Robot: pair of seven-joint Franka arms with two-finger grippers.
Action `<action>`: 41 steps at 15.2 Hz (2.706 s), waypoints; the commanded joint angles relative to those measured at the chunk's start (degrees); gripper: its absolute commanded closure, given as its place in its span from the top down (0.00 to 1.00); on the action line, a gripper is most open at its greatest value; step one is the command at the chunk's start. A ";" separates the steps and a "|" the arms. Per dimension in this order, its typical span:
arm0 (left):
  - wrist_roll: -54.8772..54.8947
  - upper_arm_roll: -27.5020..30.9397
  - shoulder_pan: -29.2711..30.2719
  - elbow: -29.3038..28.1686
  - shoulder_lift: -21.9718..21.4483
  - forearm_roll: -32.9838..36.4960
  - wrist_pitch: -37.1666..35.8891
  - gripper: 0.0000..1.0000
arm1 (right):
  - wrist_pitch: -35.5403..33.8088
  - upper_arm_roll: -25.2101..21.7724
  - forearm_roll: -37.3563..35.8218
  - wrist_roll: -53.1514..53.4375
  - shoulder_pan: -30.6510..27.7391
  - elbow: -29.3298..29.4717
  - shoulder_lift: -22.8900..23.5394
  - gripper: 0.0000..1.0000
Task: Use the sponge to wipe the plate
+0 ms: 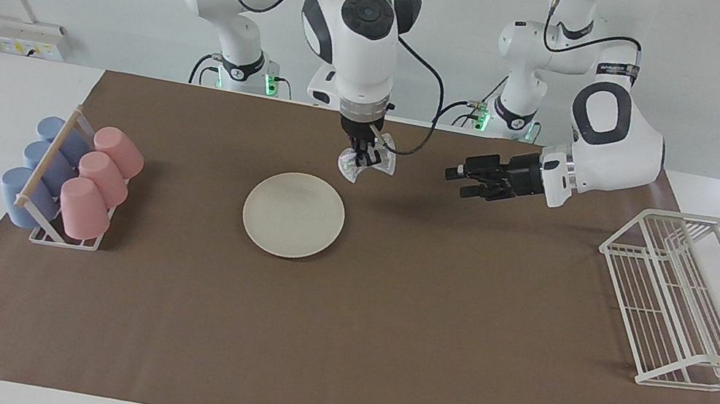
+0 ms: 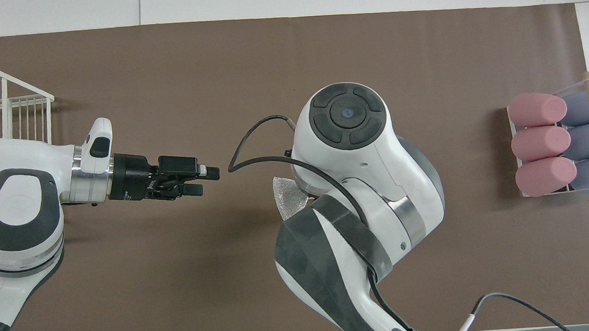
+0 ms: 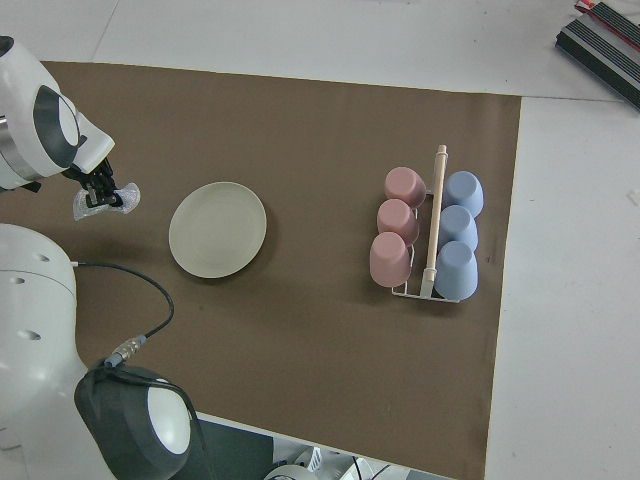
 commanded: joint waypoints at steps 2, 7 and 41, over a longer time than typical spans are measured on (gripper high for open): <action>3.16 -0.42 1.04 -1.59 -1.40 -7.65 -4.19 1.00 | -7.60 0.10 -1.53 2.56 0.45 7.02 1.29 0.00; 3.42 -0.60 -2.57 -1.77 -1.67 -12.94 -3.67 1.00 | -7.70 0.19 -3.03 2.65 1.25 6.94 1.29 0.00; -0.18 -0.43 -9.17 -3.70 -2.55 -18.83 1.96 0.00 | -8.05 0.36 -2.94 0.72 0.46 6.32 1.29 1.00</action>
